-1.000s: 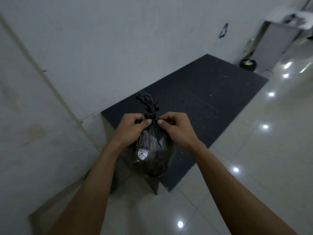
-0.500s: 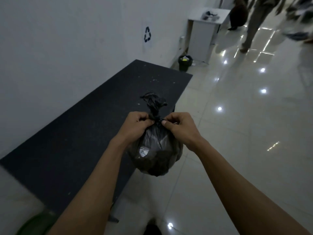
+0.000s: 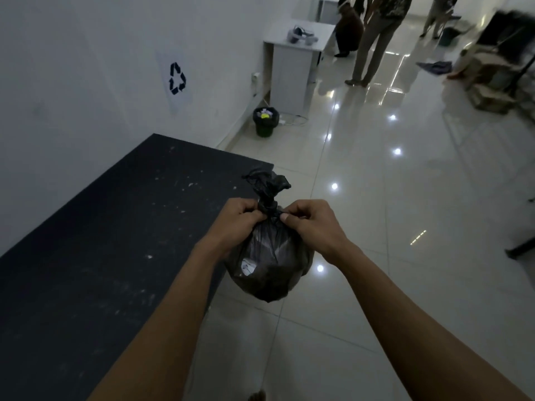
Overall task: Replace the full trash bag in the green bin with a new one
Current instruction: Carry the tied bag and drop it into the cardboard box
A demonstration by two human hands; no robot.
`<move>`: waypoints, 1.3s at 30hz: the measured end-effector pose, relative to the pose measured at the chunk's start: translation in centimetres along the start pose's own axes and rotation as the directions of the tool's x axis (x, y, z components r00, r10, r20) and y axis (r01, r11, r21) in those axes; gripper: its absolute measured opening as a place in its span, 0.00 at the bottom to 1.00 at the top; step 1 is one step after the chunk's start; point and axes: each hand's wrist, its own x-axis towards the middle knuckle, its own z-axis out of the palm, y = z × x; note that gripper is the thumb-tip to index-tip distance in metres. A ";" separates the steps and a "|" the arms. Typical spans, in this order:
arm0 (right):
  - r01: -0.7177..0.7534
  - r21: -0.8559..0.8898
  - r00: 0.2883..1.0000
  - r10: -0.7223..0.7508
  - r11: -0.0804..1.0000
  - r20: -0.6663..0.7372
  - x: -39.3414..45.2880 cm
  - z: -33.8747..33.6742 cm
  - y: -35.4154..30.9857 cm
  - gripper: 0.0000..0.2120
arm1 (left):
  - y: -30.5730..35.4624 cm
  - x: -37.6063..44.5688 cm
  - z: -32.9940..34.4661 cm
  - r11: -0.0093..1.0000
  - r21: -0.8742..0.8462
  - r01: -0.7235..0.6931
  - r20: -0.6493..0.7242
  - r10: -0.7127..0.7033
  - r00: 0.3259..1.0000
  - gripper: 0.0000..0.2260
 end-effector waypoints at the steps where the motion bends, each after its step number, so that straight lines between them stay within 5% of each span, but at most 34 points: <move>1: -0.003 -0.004 1.000 0.003 1.000 -0.002 1.8 -0.7 0.1 0.04 | 0.4 2.0 0.2 1.000 0.005 0.001 0.002 -0.001 1.000 0.16; 6: 0.005 -0.021 1.000 -0.005 1.000 -0.004 11.3 -4.0 2.2 0.05 | 1.5 12.5 1.0 0.997 0.077 0.015 -0.010 -0.014 1.000 0.06; 22: 0.085 -0.029 0.976 -0.077 0.996 0.204 45.7 -15.5 7.6 0.04 | 7.8 45.5 5.0 0.980 0.146 0.139 -0.171 -0.113 0.979 0.14; 33: 0.123 -0.098 0.945 -0.086 0.988 0.315 68.4 -16.0 10.5 0.05 | 6.6 66.9 2.0 0.966 0.115 0.231 -0.269 -0.194 0.943 0.07; 39: 0.174 -0.266 0.884 -0.032 0.948 0.466 81.0 -13.8 9.4 0.06 | 5.8 78.1 -2.3 0.933 0.102 0.346 -0.296 -0.304 0.906 0.13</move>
